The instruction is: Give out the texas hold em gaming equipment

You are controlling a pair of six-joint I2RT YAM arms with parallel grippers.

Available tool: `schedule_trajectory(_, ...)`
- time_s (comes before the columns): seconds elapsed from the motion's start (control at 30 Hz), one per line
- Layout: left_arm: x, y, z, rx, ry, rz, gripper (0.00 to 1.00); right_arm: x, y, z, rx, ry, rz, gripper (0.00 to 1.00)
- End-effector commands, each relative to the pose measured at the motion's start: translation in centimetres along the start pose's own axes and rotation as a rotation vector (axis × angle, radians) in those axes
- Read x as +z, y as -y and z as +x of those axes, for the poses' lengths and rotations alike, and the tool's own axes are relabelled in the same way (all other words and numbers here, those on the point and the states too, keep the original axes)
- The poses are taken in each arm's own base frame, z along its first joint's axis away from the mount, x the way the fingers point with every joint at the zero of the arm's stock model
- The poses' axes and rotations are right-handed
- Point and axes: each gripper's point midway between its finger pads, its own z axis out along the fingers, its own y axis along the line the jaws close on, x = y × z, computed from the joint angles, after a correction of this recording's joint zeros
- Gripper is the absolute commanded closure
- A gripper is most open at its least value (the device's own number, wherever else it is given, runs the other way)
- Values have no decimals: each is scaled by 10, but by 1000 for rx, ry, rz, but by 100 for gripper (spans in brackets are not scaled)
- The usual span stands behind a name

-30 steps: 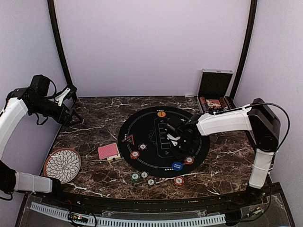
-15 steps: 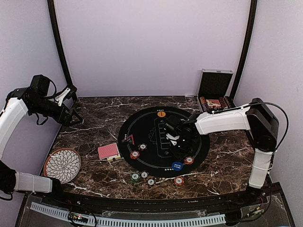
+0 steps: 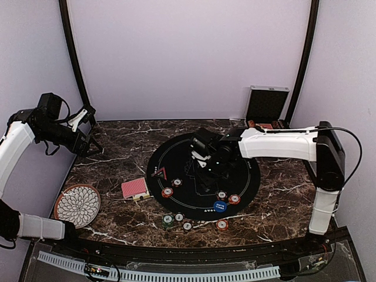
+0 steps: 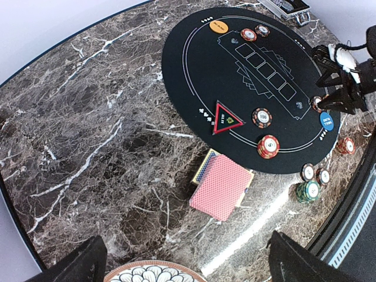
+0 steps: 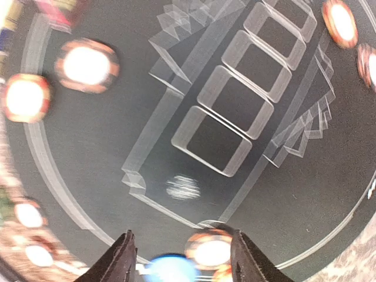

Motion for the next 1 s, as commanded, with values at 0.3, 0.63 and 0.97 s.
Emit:
schedule_trajectory(0.3,-12,5,-4,20,24,-7,1,-42,-162,-6,-277,76,-272,21)
schedule_trajectory(0.63,-14,7,-5,23,31,-3,1,-14,-201,8,-410,10,-325,22)
schedule_trajectory(0.97,-14,8,-4,26,29,-1,1,8,-203,11,-440,-22,-298,30)
